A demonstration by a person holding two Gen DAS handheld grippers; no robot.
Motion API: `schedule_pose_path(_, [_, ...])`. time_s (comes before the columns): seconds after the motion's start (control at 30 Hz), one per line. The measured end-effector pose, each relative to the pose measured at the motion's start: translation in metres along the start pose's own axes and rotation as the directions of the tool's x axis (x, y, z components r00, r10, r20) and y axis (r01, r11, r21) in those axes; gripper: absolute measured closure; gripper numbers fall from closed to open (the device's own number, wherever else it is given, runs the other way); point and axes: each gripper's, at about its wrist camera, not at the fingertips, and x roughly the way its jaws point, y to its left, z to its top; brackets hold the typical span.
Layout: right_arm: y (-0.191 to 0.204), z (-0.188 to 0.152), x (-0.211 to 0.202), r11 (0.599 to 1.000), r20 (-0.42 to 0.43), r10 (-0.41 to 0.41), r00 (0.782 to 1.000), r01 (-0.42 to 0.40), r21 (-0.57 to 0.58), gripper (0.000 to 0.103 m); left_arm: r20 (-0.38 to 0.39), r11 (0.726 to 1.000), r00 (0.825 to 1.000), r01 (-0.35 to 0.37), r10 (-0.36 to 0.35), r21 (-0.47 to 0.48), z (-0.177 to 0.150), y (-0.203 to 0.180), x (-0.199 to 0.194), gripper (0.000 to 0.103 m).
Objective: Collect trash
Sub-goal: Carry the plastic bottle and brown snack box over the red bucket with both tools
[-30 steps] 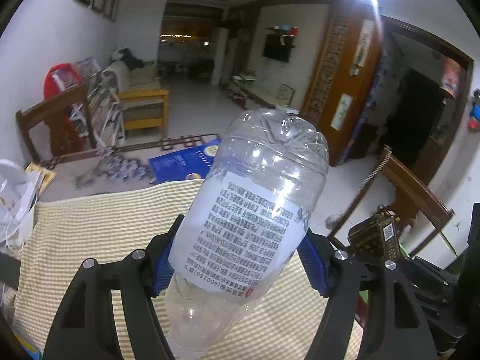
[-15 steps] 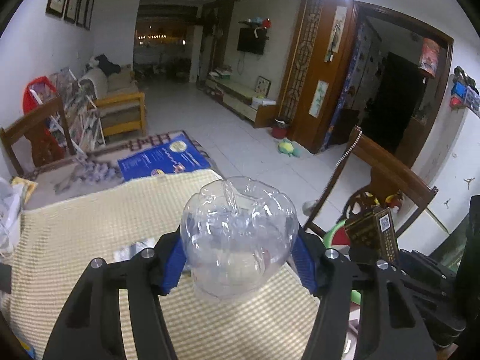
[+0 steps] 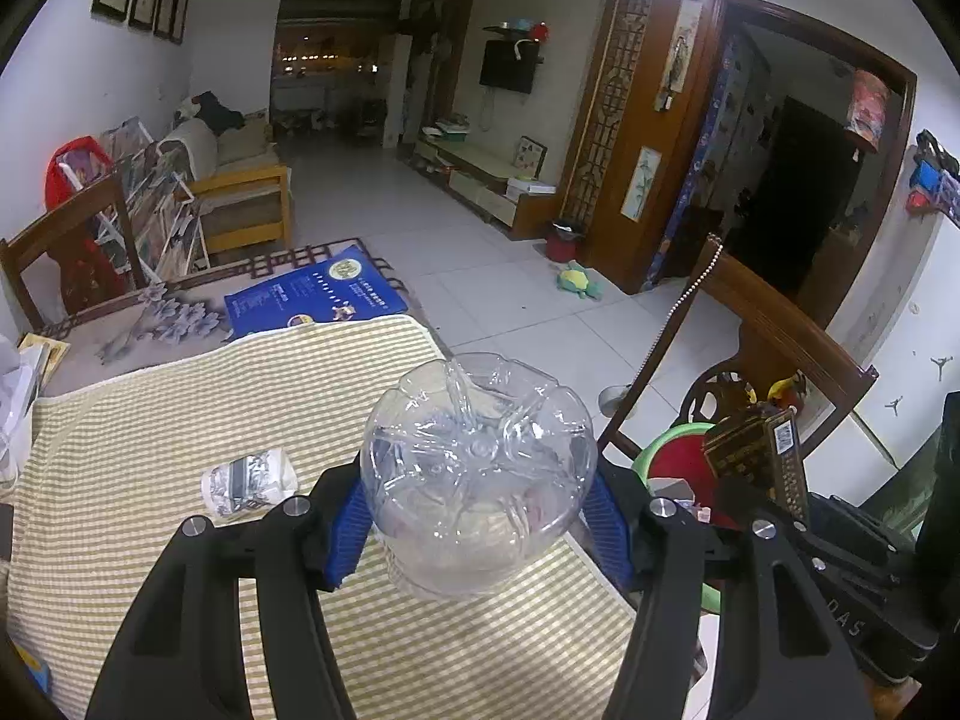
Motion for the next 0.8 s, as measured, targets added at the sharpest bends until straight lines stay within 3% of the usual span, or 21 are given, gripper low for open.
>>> schedule_pose_path(0.43, [-0.060, -0.004, -0.024, 0.995, 0.021, -0.073, 0.997, 0.072, 0.071, 0.070, -0.012, 0.993, 0.996, 0.087, -0.086, 0.078, 0.004, -0.068, 0.019, 0.045])
schedule_pose_path(0.8, [-0.120, -0.010, -0.045, 0.975, 0.025, -0.167, 0.986, 0.161, 0.151, 0.070, -0.066, 0.975, 0.983, 0.176, -0.169, 0.135, 0.001, -0.125, 0.049, 0.045])
